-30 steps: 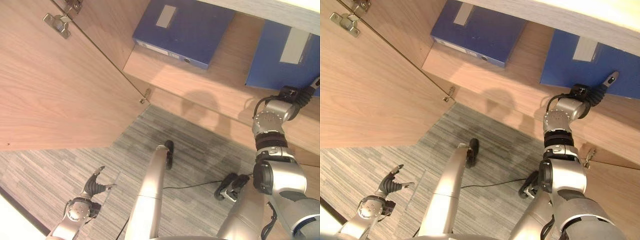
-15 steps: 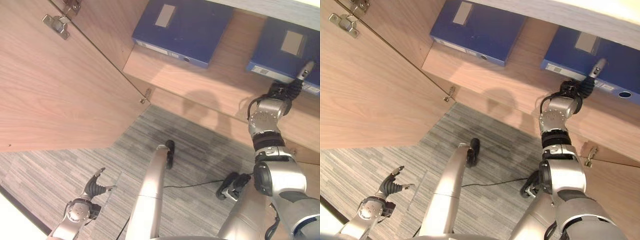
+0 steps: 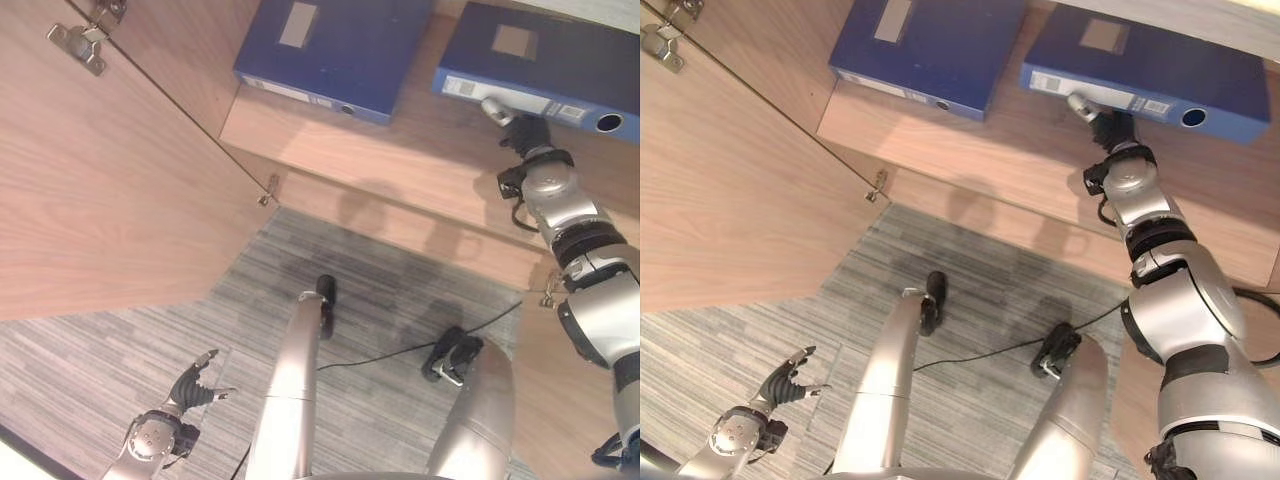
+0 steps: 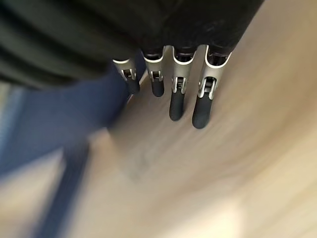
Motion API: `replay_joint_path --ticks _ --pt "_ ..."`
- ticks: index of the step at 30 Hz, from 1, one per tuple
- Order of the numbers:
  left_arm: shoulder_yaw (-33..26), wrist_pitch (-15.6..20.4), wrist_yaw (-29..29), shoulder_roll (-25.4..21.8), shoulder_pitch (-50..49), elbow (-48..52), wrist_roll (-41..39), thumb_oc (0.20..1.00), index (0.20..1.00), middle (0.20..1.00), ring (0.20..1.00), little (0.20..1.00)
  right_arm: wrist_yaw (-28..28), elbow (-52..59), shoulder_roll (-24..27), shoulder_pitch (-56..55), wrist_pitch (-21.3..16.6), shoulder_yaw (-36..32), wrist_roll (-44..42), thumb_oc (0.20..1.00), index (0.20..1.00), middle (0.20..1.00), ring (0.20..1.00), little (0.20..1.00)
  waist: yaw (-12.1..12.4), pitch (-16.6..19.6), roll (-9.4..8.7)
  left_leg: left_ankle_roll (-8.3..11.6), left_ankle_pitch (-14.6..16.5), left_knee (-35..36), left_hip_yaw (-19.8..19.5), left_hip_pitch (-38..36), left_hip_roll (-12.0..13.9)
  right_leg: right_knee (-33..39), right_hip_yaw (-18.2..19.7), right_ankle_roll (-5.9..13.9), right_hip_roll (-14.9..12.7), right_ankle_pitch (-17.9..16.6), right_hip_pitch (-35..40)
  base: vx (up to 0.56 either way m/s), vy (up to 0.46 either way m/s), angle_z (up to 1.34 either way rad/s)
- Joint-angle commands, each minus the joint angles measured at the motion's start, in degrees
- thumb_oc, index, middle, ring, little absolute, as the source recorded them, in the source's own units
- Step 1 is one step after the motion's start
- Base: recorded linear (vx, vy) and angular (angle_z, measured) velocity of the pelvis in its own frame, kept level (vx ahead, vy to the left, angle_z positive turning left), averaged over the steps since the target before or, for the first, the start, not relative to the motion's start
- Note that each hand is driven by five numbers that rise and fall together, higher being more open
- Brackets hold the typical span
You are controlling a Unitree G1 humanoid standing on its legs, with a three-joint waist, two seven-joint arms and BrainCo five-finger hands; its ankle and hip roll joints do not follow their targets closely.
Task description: Put the empty folder in the office cabinet
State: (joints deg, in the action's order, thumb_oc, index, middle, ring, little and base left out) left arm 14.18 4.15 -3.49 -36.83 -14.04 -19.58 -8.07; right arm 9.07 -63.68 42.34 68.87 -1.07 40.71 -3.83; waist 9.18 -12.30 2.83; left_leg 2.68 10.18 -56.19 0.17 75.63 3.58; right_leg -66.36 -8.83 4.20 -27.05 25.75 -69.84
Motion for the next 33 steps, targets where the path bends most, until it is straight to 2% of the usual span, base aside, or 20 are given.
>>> replay_joint_path --ticks 1,3,4,7,10,13,18,22,27,33 --pt "-4.71 -0.04 0.84 -1.36 -5.70 1.69 2.53 1.000 1.000 1.000 1.000 1.000 -2.92 2.65 5.77 -5.01 5.12 0.80 15.26 1.000 1.000 1.000 1.000 1.000 1.14 -0.19 -0.51 -3.60 9.34 -6.70 -2.16 -0.11 1.84 6.70 -0.24 -0.95 -0.49 -10.92 -1.72 -0.02 -0.023 0.22" --pt "-5.41 -0.22 1.16 -1.29 -5.95 1.96 3.26 1.000 1.000 1.000 1.000 1.000 -3.65 3.47 6.52 -5.77 5.43 1.07 17.59 1.000 1.000 1.000 1.000 1.000 1.16 -0.15 -0.49 -3.50 9.18 -6.26 -2.10 -0.25 1.89 7.04 -0.36 -0.88 -0.49 -11.03 -1.58 -0.01 -0.009 -0.10" --pt "-6.54 -0.70 2.21 -1.18 -6.22 2.35 4.34 1.000 1.000 1.000 1.000 1.000 -6.24 5.58 7.64 -7.16 5.46 1.15 20.04 1.000 1.000 1.000 1.000 1.000 1.25 -0.18 -0.48 -3.38 8.93 -5.76 -2.07 -0.41 1.88 7.49 -0.60 -0.86 -0.40 -10.99 -1.34 -0.03 -0.016 -0.18" --pt "-7.61 -1.27 3.40 -1.08 -6.42 2.88 5.53 1.000 1.000 1.000 1.000 1.000 -8.87 9.93 8.89 -9.07 5.24 0.53 20.58 1.000 1.000 1.000 1.000 1.000 1.33 -0.31 -0.55 -3.23 8.60 -5.16 -2.08 -0.65 1.94 7.93 -0.75 -0.79 -0.28 -11.19 -1.02 -0.02 -0.014 0.05" --pt "-8.75 -1.88 5.32 -1.10 -5.92 3.58 8.14 1.000 1.000 1.000 1.000 1.000 -15.73 16.53 10.48 -12.88 4.41 2.20 22.39 1.000 1.000 1.000 1.000 1.000 1.37 -0.54 -0.92 -2.88 8.11 -4.20 -1.96 -1.11 2.14 8.84 -1.13 -0.57 -0.40 -11.50 -0.65 -0.02 -0.038 0.04" --pt "-9.63 -2.77 6.72 -0.64 -5.06 4.20 10.66 1.000 1.000 1.000 1.000 1.000 -22.27 21.81 9.24 -16.61 4.23 4.64 27.09 1.000 1.000 1.000 1.000 1.000 1.52 -0.44 -1.12 -2.57 7.85 -3.45 -1.92 -1.72 2.16 9.56 -1.27 -0.38 -0.42 -11.80 -0.24 -0.01 -0.036 0.05" --pt "-10.81 -3.80 7.16 -0.05 -4.04 4.24 12.15 1.000 1.000 1.000 1.000 1.000 -26.73 25.18 6.57 -18.58 3.96 6.10 30.47 1.000 1.000 1.000 1.000 1.000 1.88 -0.48 -1.39 -2.35 7.32 -2.26 -1.81 -2.52 2.23 10.93 -1.56 -0.18 -0.33 -12.35 0.53 -0.01 -0.025 0.01" --pt "-11.92 -4.94 7.34 0.53 -3.20 4.19 14.62 1.000 1.000 1.000 1.000 1.000 -32.62 36.56 6.46 -20.93 3.02 7.47 31.14 1.000 1.000 1.000 1.000 1.000 1.76 -0.59 -1.82 -2.04 6.71 -0.73 -1.60 -3.29 2.30 12.50 -1.92 -0.04 0.01 -12.91 1.34 -0.01 -0.038 -0.04" --pt "-12.75 -6.10 6.53 1.47 -1.64 3.77 17.16 1.000 1.000 1.000 1.000 1.000 -35.61 48.91 8.05 -22.32 1.74 7.77 35.51 1.000 1.000 1.000 1.000 1.000 1.42 -0.96 -2.57 -1.52 5.28 3.00 -1.28 -5.88 2.88 16.12 -3.32 0.59 0.36 -13.97 4.30 -0.01 -0.046 -0.04" --pt "-13.12 -6.58 6.74 1.29 -0.90 4.14 18.86 1.000 1.000 1.000 1.000 1.000 -38.22 53.64 7.92 -22.36 1.63 7.84 33.47 1.000 1.000 1.000 1.000 1.000 1.36 -1.59 -2.97 -1.26 4.10 6.39 -1.32 -9.01 3.07 19.43 -4.43 1.10 0.92 -15.25 7.51 -0.01 -0.016 0.02"
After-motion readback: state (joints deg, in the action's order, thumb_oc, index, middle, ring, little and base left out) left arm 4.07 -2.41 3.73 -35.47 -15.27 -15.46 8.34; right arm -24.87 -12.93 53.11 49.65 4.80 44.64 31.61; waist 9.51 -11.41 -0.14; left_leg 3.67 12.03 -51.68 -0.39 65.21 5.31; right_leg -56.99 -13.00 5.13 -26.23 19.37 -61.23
